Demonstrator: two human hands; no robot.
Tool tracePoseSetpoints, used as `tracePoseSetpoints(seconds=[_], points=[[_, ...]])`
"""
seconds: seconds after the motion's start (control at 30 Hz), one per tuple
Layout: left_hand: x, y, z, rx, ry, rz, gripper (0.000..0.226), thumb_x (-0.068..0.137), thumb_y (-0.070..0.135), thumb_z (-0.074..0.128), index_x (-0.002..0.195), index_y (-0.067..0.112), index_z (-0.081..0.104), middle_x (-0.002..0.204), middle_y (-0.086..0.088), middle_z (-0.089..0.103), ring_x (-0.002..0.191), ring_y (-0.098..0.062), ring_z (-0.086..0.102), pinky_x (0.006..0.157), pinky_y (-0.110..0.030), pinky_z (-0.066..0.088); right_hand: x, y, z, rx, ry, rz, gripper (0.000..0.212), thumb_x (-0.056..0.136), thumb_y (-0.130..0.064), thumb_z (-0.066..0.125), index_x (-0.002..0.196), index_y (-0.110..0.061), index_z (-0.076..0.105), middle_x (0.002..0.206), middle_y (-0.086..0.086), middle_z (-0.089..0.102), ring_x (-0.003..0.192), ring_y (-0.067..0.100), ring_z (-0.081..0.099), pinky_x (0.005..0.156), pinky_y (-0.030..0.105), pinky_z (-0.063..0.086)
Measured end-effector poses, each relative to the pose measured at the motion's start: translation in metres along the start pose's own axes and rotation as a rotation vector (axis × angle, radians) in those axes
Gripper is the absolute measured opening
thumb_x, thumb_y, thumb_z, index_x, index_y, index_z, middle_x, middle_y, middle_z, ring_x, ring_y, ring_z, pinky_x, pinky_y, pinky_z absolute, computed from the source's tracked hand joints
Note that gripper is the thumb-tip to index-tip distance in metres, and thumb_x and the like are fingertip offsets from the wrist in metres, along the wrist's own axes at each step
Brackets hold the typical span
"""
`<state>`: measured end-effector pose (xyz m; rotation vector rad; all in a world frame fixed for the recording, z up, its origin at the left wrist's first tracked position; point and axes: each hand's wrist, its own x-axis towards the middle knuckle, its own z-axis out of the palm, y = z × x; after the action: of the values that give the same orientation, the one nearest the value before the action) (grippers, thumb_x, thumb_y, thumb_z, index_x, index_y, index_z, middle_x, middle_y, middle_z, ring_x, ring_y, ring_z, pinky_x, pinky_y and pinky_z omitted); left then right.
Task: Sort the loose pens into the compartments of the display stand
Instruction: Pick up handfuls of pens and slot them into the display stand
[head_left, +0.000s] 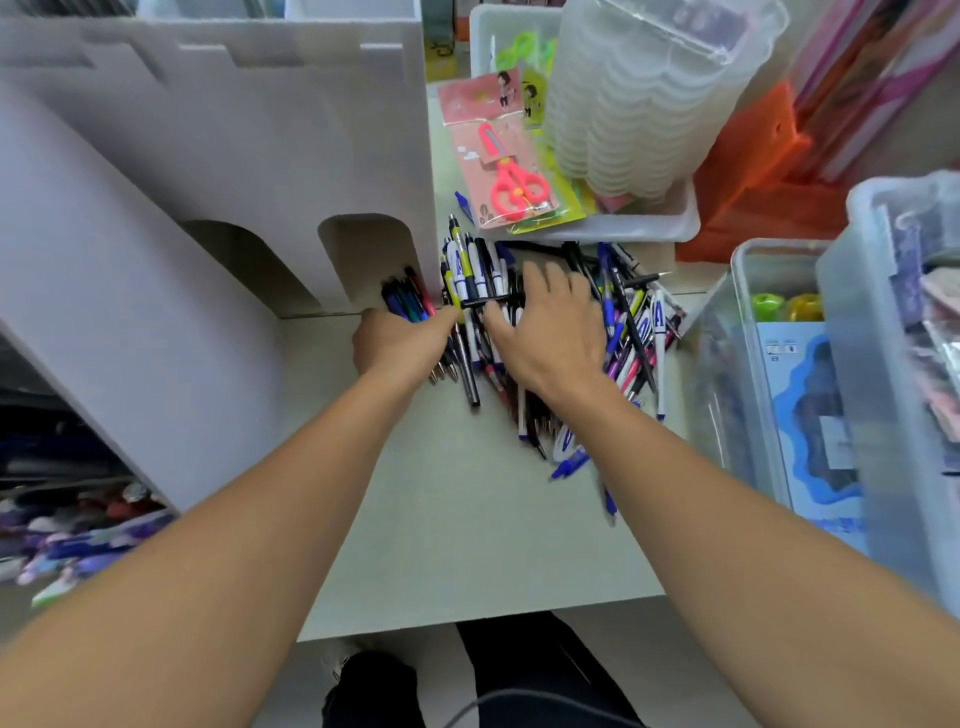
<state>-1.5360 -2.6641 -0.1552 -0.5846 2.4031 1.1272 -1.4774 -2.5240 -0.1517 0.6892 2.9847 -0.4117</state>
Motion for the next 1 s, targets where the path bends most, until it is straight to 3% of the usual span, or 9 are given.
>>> tracePoseSetpoints(seconds=[0.1, 0.2, 0.3, 0.43, 0.57, 0.67, 0.8, 0.93, 1.0], points=[[-0.005, 0.005, 0.005, 0.136, 0.007, 0.039, 0.089, 0.059, 0.066, 0.085, 0.115, 0.005, 0.053, 0.113, -0.006, 0.061, 0.1, -0.026, 0.062, 0.077, -0.034, 0.053, 0.025, 0.003, -0.003, -0.09, -0.007, 0.009, 0.067, 0.095, -0.059, 0.038, 0.144, -0.013, 0.042, 0.148, 0.012, 0.044, 0.138, 0.032, 0.034, 0.113, 0.047, 0.028], [-0.003, 0.004, 0.006, 0.216, 0.031, 0.085, 0.094, 0.061, 0.062, 0.088, 0.124, 0.003, 0.05, 0.12, -0.011, 0.06, 0.109, -0.029, 0.061, 0.077, -0.034, 0.05, 0.045, 0.001, 0.005, -0.091, -0.151, 0.094, 0.085, 0.095, -0.072, 0.028, 0.152, -0.009, 0.034, 0.159, 0.021, 0.031, 0.15, 0.036, 0.019, 0.123, 0.051, 0.011], [0.004, 0.0, 0.002, 0.269, 0.025, 0.125, 0.085, 0.06, 0.063, 0.088, 0.113, 0.004, 0.058, 0.108, -0.009, 0.064, 0.1, -0.027, 0.064, 0.067, -0.033, 0.044, 0.046, -0.001, 0.012, -0.09, -0.113, 0.135, 0.093, 0.091, -0.079, 0.022, 0.149, -0.009, 0.041, 0.155, 0.02, 0.034, 0.146, 0.038, 0.025, 0.122, 0.052, 0.012], [0.009, -0.006, -0.007, 0.246, -0.037, 0.146, 0.054, 0.063, 0.046, 0.092, 0.097, 0.01, 0.071, 0.096, -0.005, 0.07, 0.089, -0.023, 0.067, 0.065, -0.029, 0.044, 0.023, -0.013, 0.02, -0.054, -0.076, 0.107, 0.079, 0.094, -0.073, 0.027, 0.142, -0.013, 0.047, 0.141, 0.013, 0.044, 0.133, 0.034, 0.036, 0.114, 0.048, 0.023], [0.0, -0.019, -0.008, 0.217, -0.041, 0.158, 0.023, 0.069, 0.027, 0.086, 0.078, 0.012, 0.073, 0.086, -0.008, 0.073, 0.08, -0.023, 0.068, 0.063, -0.026, 0.042, 0.001, -0.019, 0.023, 0.043, -0.144, 0.072, 0.079, 0.097, -0.069, 0.03, 0.153, -0.013, 0.032, 0.16, 0.011, 0.027, 0.149, 0.031, 0.021, 0.121, 0.049, 0.016], [-0.002, -0.026, -0.008, 0.157, -0.049, 0.129, 0.026, 0.071, 0.025, 0.086, 0.064, 0.014, 0.062, 0.079, -0.008, 0.071, 0.075, -0.026, 0.068, 0.062, -0.029, 0.049, 0.01, -0.005, 0.018, 0.07, -0.063, 0.088, 0.078, 0.1, -0.065, 0.03, 0.156, -0.01, 0.028, 0.165, 0.013, 0.021, 0.153, 0.03, 0.013, 0.125, 0.047, 0.009], [0.003, -0.028, -0.003, 0.077, -0.042, 0.111, 0.037, 0.08, 0.038, 0.074, 0.061, 0.016, 0.051, 0.072, -0.007, 0.066, 0.075, -0.032, 0.072, 0.074, -0.042, 0.062, 0.041, 0.007, 0.009, -0.069, -0.07, 0.121, 0.08, 0.098, -0.07, 0.024, 0.142, -0.006, 0.046, 0.147, 0.019, 0.044, 0.14, 0.036, 0.033, 0.118, 0.049, 0.022], [0.0, -0.022, 0.005, 0.081, -0.076, 0.106, 0.042, 0.073, 0.054, 0.07, 0.077, 0.015, 0.056, 0.078, -0.005, 0.063, 0.069, -0.026, 0.063, 0.058, -0.029, 0.047, 0.047, 0.006, 0.005, -0.148, -0.056, 0.153, 0.087, 0.095, -0.075, 0.02, 0.137, -0.006, 0.051, 0.14, 0.018, 0.047, 0.132, 0.037, 0.038, 0.108, 0.049, 0.028], [0.0, -0.019, 0.007, 0.105, -0.088, 0.096, 0.058, 0.063, 0.06, 0.071, 0.092, 0.01, 0.064, 0.086, -0.006, 0.068, 0.075, -0.025, 0.068, 0.061, -0.029, 0.051, 0.047, 0.009, 0.003, -0.14, -0.052, 0.159, 0.089, 0.094, -0.077, 0.02, 0.138, -0.006, 0.051, 0.14, 0.016, 0.046, 0.131, 0.036, 0.037, 0.107, 0.051, 0.029]])
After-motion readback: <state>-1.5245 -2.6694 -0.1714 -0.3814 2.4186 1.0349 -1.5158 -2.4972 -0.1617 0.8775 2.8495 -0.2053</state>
